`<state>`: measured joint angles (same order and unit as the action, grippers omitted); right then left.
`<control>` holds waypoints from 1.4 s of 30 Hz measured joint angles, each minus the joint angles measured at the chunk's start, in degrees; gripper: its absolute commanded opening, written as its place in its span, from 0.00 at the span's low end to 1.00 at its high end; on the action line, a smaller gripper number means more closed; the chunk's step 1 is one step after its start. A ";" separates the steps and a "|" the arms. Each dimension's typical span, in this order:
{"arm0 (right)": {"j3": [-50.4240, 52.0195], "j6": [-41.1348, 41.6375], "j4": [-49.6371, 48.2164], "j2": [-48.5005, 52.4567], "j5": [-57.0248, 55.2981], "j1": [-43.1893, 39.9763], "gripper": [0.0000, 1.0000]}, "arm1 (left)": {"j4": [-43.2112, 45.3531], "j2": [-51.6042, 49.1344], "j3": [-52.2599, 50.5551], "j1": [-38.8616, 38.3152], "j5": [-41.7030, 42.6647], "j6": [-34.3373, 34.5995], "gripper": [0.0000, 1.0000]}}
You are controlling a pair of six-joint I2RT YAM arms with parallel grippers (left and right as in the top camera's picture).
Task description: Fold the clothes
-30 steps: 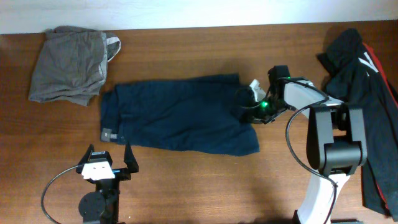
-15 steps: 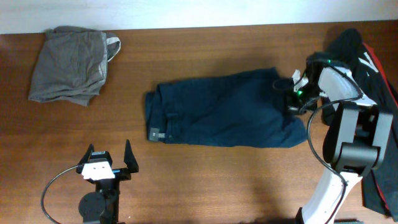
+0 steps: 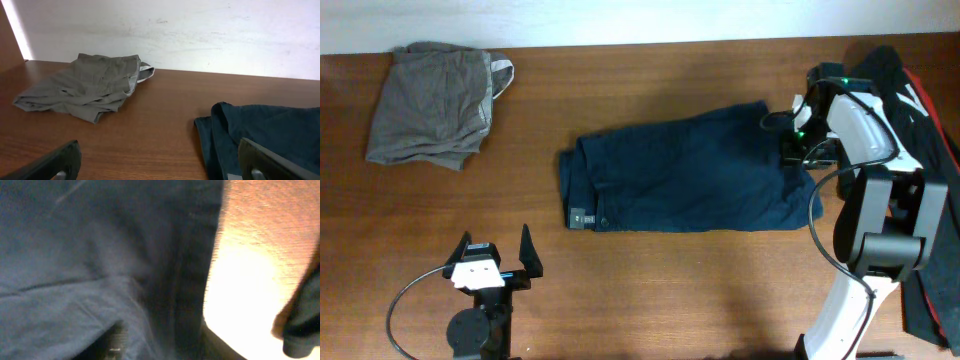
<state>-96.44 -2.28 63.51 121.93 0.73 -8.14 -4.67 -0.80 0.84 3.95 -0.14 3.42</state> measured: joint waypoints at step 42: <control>-24.85 8.31 -0.42 0.17 12.37 -1.68 0.99 | 4.33 0.00 -0.07 0.00 -0.26 0.00 0.99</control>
<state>-121.30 6.02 63.09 122.10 13.10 -9.82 -0.34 -0.80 0.78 3.95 -0.40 3.42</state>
